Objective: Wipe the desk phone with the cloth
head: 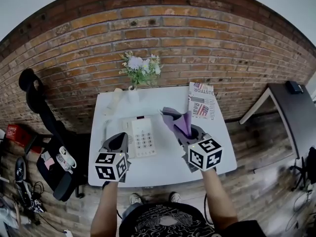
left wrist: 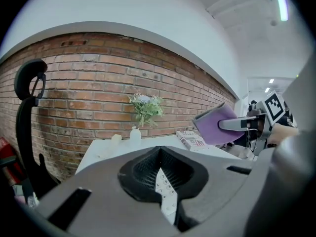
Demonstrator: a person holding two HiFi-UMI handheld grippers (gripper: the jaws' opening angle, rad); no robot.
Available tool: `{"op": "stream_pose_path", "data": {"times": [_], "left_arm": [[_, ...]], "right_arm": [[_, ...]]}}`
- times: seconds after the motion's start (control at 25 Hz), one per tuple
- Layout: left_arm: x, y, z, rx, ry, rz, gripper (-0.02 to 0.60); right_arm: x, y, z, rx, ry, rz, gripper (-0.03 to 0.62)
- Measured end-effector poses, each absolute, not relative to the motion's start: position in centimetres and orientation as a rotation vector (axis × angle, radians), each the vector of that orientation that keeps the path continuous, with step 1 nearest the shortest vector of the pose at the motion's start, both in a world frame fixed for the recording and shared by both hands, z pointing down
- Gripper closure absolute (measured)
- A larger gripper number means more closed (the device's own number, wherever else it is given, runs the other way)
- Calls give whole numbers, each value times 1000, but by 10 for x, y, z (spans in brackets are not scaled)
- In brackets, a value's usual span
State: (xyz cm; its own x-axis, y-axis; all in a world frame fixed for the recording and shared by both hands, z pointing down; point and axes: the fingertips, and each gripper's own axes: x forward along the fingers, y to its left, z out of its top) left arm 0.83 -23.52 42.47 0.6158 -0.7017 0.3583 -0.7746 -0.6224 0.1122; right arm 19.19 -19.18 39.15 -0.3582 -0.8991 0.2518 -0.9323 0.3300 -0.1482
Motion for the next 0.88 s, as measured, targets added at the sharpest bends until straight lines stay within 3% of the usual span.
{"op": "stream_pose_path", "data": {"times": [0.88], "left_arm": [[14,-221,436,2575,-1193,453,575]], "right_arm": [[211,-179,400,1753,-2456,451,549]]}}
